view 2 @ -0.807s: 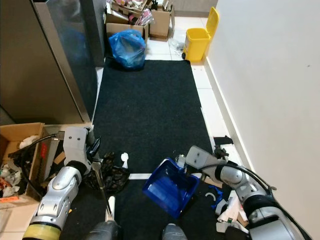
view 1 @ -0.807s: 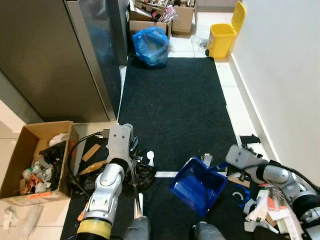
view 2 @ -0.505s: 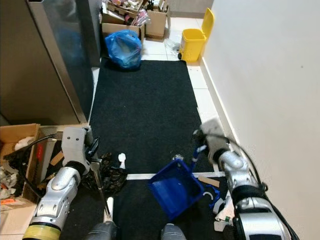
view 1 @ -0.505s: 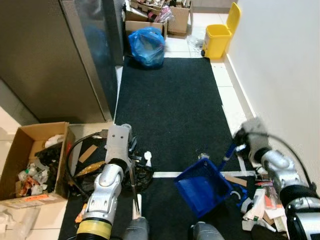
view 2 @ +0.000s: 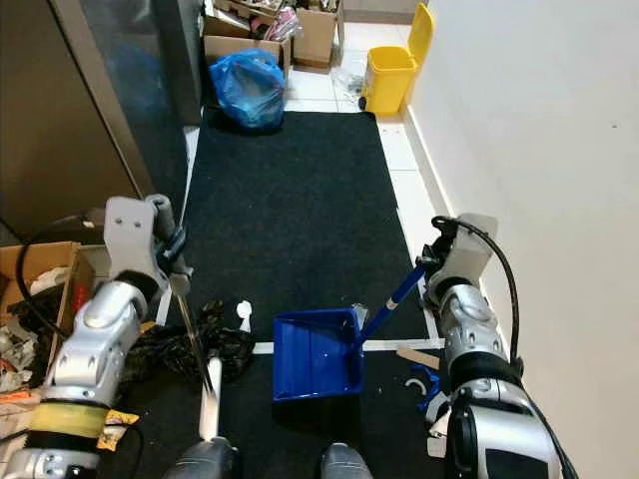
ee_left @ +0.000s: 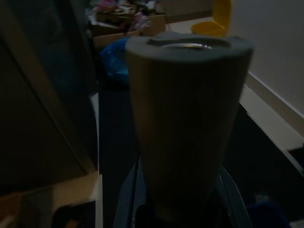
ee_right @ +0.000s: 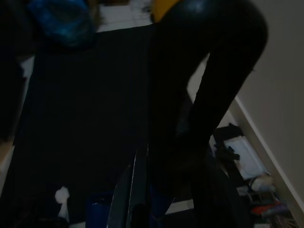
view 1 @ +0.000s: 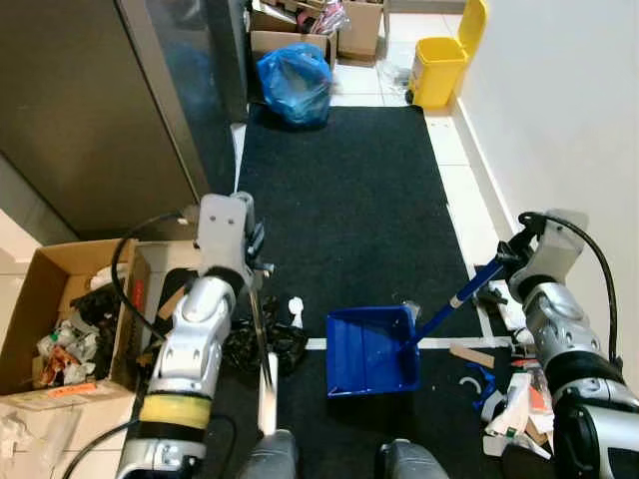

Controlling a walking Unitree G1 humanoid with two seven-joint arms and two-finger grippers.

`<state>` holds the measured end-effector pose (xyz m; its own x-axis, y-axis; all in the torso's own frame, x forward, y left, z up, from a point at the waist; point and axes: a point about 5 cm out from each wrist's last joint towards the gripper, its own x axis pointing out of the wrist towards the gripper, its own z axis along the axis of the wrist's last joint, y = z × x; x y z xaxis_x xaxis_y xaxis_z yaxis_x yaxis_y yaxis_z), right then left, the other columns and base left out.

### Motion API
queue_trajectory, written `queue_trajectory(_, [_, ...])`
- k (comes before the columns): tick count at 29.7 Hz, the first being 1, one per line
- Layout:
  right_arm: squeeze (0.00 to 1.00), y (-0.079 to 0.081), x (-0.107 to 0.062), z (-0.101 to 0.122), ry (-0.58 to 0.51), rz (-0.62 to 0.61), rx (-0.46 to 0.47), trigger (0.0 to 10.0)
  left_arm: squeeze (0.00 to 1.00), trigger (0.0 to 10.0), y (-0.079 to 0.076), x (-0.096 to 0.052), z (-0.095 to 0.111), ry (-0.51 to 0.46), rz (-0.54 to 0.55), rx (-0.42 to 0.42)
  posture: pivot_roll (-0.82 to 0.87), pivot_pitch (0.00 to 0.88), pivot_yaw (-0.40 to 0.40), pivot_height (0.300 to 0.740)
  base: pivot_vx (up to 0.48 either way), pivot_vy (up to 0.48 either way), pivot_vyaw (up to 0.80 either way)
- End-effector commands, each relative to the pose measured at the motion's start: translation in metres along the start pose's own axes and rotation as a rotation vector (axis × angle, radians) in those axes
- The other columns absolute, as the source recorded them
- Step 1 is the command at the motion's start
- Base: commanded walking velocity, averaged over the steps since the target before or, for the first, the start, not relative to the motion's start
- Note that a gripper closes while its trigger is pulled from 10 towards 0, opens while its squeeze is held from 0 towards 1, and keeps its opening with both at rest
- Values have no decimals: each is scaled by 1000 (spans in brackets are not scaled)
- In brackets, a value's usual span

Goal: Sweep floor

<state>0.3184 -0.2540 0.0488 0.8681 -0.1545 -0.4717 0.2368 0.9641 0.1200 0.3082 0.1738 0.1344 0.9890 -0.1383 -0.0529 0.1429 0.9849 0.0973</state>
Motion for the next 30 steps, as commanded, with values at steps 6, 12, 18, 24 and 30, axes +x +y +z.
queue_trajectory(6, [0, -1, -4, -14, -37, -102, -1, 10000, 0, 10000, 2, -9, -3, 20, 7, 61, 119, 72, -1, 740, 0, 0, 0])
queue_trajectory(12, [0, 6, -6, -28, -55, -142, 22, 10000, 0, 10000, -3, -20, -13, 32, -82, 132, 134, 90, 4, 740, 0, 0, 0])
queue_trajectory(18, [0, 7, -8, -31, -83, -169, 65, 10000, 0, 10000, -2, -20, 20, -84, -230, 175, 139, 96, 5, 740, 0, 0, 0])
queue_trajectory(24, [0, 8, -9, -29, -114, -184, 77, 10000, 0, 10000, 10, -22, 11, -24, -236, 245, 136, 112, 16, 740, 0, 0, 0])
queue_trajectory(30, [0, 7, -10, -24, -149, -184, 82, 10000, 0, 10000, 33, -24, -26, 45, -119, 469, 125, 127, 5, 740, 0, 0, 0])
